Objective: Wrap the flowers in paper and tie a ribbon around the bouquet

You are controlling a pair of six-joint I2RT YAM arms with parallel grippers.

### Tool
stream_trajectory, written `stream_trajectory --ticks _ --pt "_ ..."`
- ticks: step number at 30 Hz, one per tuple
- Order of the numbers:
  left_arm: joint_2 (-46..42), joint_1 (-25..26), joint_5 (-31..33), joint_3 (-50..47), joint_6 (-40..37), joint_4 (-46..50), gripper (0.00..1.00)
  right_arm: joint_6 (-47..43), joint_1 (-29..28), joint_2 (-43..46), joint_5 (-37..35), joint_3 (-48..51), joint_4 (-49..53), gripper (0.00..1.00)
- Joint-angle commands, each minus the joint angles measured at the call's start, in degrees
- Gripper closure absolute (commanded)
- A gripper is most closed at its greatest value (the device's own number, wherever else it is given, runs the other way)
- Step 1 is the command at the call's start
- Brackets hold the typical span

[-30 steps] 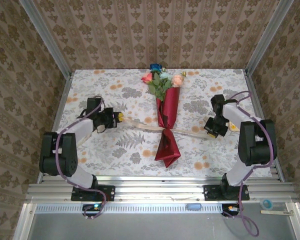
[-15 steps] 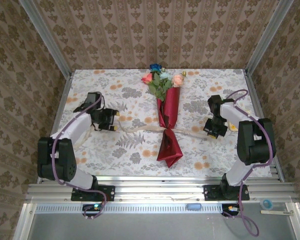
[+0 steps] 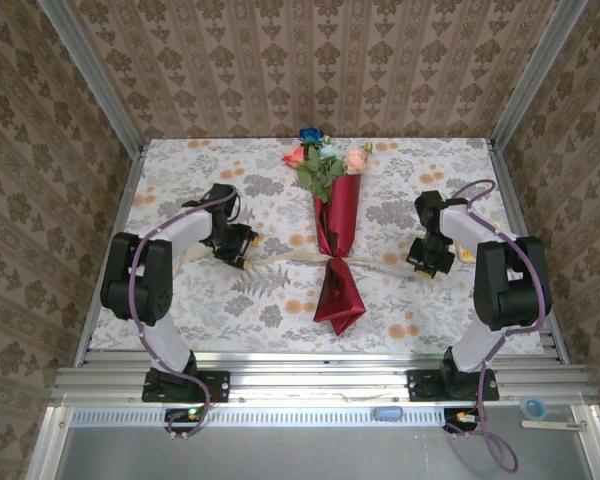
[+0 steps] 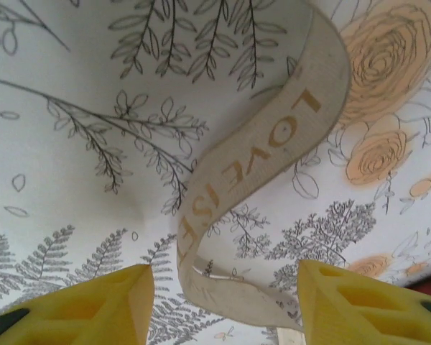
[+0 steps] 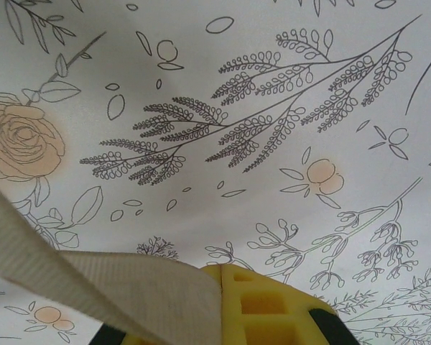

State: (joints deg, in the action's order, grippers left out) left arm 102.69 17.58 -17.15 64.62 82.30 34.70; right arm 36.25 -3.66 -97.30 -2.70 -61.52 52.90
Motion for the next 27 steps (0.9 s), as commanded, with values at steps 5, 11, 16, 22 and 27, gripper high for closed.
stream_trajectory --ticks 5,11,16,22,27 --pt "0.98 2.15 0.01 -1.16 0.87 1.69 0.52 0.58 -0.47 0.71 -2.0 0.71 0.88 1.0" --pt "2.68 3.05 -0.78 -2.26 2.52 -1.29 0.73 0.58 -0.47 0.41 -1.91 0.78 0.82 1.0" --pt "1.4 2.9 -0.6 -3.71 3.21 -3.23 1.0 0.34 -0.56 0.44 -1.88 0.37 0.88 1.0" --pt "-3.05 4.69 -4.23 1.89 2.2 -5.31 1.0 -1.06 -1.38 0.62 -2.0 -0.28 1.49 1.0" --pt "-5.85 9.46 -9.65 5.43 5.27 -7.86 1.0 -2.44 -2.09 0.1 -0.68 -0.61 1.94 1.0"
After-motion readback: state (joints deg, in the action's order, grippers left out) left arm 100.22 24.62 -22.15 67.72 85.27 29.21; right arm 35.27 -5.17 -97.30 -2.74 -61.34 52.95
